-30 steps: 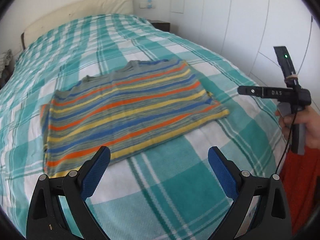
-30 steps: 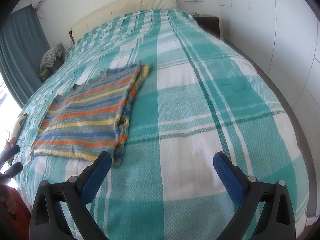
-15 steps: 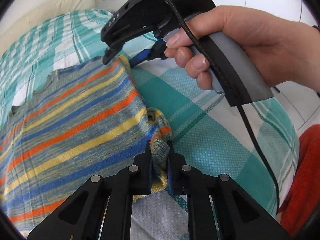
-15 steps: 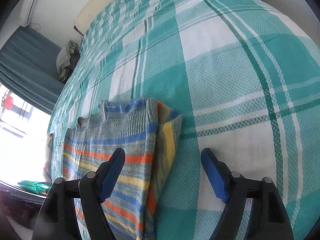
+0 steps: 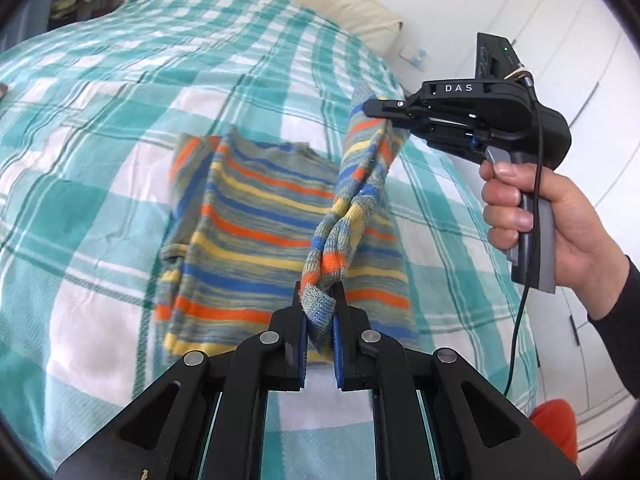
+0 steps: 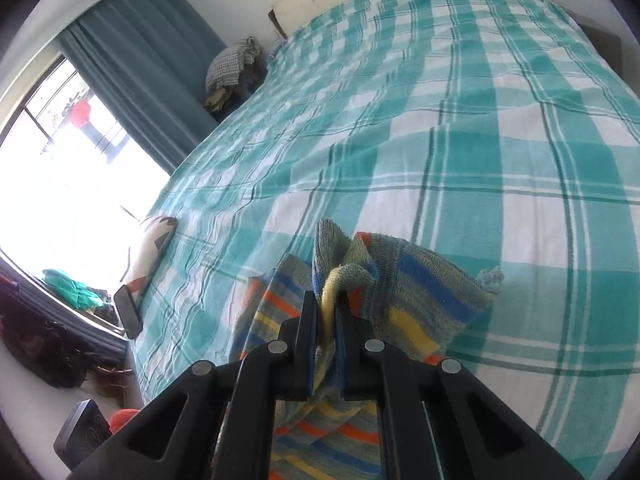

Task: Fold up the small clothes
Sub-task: 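Grasp the striped sweater's end with both tools and fold it over in half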

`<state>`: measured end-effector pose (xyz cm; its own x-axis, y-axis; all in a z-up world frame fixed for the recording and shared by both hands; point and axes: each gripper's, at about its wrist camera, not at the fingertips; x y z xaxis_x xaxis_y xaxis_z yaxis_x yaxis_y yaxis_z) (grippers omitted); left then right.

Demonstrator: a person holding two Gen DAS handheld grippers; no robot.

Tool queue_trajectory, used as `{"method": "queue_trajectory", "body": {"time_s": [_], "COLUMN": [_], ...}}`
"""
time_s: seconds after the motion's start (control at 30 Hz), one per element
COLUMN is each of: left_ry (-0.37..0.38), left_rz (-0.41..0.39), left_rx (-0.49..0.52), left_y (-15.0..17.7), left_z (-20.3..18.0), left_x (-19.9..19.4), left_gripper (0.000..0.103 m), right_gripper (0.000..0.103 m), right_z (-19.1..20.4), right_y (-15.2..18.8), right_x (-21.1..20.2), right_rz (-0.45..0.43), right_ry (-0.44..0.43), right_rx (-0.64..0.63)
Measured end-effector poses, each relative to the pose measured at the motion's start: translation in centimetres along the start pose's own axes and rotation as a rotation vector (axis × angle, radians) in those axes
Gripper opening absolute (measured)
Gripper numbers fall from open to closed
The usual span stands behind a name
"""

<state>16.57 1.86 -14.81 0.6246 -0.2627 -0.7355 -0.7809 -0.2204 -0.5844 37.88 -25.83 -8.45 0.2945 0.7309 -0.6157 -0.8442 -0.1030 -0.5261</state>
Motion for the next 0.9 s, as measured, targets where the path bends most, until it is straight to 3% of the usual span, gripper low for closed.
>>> {"method": "queue_trajectory", "body": {"time_s": [0.07, 0.13, 0.17, 0.23, 0.33, 0.4, 0.5, 0.6, 0.63, 0.67, 0.73, 0.77, 0.83, 0.9], "left_ry": [-0.032, -0.128, -0.177, -0.154, -0.103, -0.074, -0.077, -0.227, -0.298, -0.336, -0.322, -0.324, -0.345, -0.373], "left_rz": [0.031, 0.076, 0.096, 0.100, 0.052, 0.021, 0.013, 0.057, 0.090, 0.124, 0.113, 0.120, 0.122, 0.093], "left_rx": [-0.064, -0.103, -0.122, -0.184, -0.178, -0.133, -0.057, -0.001, 0.001, -0.001, -0.037, -0.051, -0.047, -0.019], "left_y": [0.4, 1.2, 1.6, 2.4, 2.8, 2.4, 1.2, 1.1, 1.5, 1.9, 2.8, 3.0, 3.1, 3.4], "left_z": [2.6, 4.2, 5.2, 6.7, 7.6, 6.9, 5.3, 4.6, 5.0, 5.5, 6.1, 6.1, 5.7, 5.1], "left_x": [0.7, 2.4, 2.9, 1.9, -1.0, -2.2, -1.4, 1.6, 2.9, 3.8, 3.1, 2.4, 0.8, -1.0], "left_gripper": [0.010, 0.026, 0.032, 0.047, 0.065, 0.072, 0.074, 0.072, 0.063, 0.062, 0.063, 0.064, 0.073, 0.078], "right_gripper": [0.008, 0.013, 0.020, 0.032, 0.032, 0.032, 0.032, 0.032, 0.032, 0.034, 0.040, 0.041, 0.044, 0.057], "right_z": [2.7, 4.7, 5.2, 5.3, 5.8, 6.1, 6.6, 6.8, 6.6, 6.2, 4.3, 3.5, 4.2, 4.9], "right_y": [-0.3, 0.1, 0.3, 1.1, 2.1, 2.7, 4.6, 8.9, 10.7, 12.4, 16.3, 18.1, 19.8, 20.3], "right_x": [4.6, 9.0, 10.9, 13.1, 11.3, 8.9, 4.9, 1.7, 1.4, 1.6, 3.8, 5.0, 3.8, 1.5], "right_rz": [0.040, 0.078, 0.104, 0.139, 0.076, 0.064, 0.086, 0.113, 0.127, 0.153, 0.276, 0.323, 0.213, 0.129], "right_ry": [-0.002, -0.006, -0.019, -0.046, -0.088, -0.047, 0.059, 0.101, 0.097, 0.087, 0.091, 0.138, 0.185, 0.183], "right_rx": [-0.036, -0.080, -0.075, -0.028, -0.018, -0.070, -0.212, -0.294, -0.297, -0.288, -0.240, -0.230, -0.270, -0.206]}}
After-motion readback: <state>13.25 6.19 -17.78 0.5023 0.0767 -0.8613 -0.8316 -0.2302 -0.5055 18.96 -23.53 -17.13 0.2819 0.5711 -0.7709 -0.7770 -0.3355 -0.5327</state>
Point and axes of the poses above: each gripper's, at about its wrist camera, not at the fingertips, and x roughly the way its jaws point, z to its left, y to its underside, and after that the axes turned 9 degrees about -y, right-handed
